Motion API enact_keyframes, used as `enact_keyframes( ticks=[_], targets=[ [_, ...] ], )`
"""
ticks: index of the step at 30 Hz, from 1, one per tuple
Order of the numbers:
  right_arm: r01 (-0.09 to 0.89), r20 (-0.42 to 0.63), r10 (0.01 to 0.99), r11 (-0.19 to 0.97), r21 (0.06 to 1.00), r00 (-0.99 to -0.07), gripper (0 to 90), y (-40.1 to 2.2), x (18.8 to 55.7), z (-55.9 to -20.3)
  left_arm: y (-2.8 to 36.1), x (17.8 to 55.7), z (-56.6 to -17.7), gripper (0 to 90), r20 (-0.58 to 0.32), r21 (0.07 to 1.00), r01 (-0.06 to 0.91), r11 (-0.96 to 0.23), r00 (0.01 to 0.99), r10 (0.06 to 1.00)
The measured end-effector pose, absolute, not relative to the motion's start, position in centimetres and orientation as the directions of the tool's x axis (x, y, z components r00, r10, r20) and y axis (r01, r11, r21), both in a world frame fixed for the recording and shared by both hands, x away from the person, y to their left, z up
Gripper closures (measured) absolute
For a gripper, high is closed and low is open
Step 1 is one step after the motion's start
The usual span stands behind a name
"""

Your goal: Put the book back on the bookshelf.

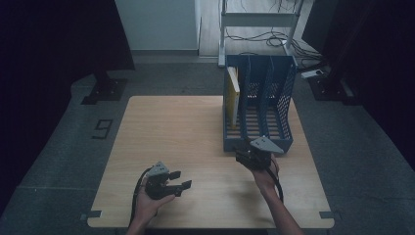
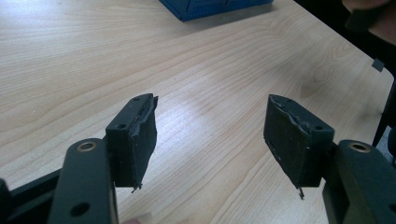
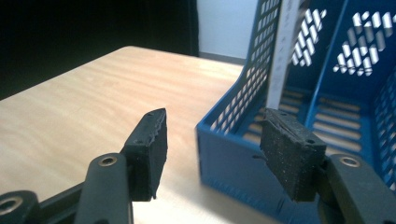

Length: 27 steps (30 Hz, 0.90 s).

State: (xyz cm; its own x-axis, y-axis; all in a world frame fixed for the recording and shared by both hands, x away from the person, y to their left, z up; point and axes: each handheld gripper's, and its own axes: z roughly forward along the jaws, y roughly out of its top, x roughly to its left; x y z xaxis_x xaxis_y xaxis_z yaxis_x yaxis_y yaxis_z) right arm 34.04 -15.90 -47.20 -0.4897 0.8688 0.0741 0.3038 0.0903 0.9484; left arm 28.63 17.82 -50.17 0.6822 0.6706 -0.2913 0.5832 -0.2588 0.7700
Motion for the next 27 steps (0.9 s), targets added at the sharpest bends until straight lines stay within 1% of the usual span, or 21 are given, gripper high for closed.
enact_keyframes(
  ticks=[7,9,13,15,17,18,20,21,27],
  targets=[
    [0.324,0.088,0.848,0.102,0.941,-0.523,40.3,-15.8,31.5,-48.9,17.8,28.7,-50.4,34.3,-0.295,0.764,0.59,-0.261,0.679,0.672],
    [0.326,0.076,0.846,0.118,0.938,-0.527,40.2,-16.0,30.8,-49.4,17.8,28.7,-50.4,34.4,-0.295,0.764,0.591,-0.261,0.678,0.673],
    [0.33,0.038,0.859,0.156,0.931,-0.511,39.8,-16.4,29.7,-50.4,17.9,28.7,-50.5,34.3,-0.295,0.761,0.593,-0.261,0.676,0.676],
    [0.34,0.04,0.862,0.156,0.927,-0.505,39.6,-16.7,29.3,-51.0,17.9,28.8,-50.6,34.3,-0.295,0.759,0.596,-0.261,0.673,0.679],
    [0.355,0.064,0.867,0.134,0.925,-0.494,40.2,-17.2,29.1,-51.8,17.9,28.8,-50.7,34.3,-0.297,0.756,0.6,-0.262,0.67,0.68],
    [0.367,0.065,0.865,0.142,0.919,-0.497,39.8,-17.3,29.0,-52.0,17.9,28.8,-50.8,34.3,-0.296,0.755,0.601,-0.262,0.669,0.681],
    [0.378,0.036,0.871,0.175,0.909,-0.49,40.0,-17.6,28.9,-52.5,17.9,28.9,-50.9,34.3,-0.295,0.753,0.602,-0.265,0.669,0.682],
    [0.382,0.039,0.874,0.172,0.908,-0.485,40.1,-17.9,28.9,-52.7,17.8,28.9,-50.9,34.3,-0.295,0.753,0.602,-0.265,0.669,0.682],
    [0.413,0.095,0.875,0.125,0.902,-0.474,40.2,-18.7,29.1,-53.0,17.9,28.8,-50.8,34.3,-0.296,0.755,0.6,-0.264,0.671,0.68]
  ],
)
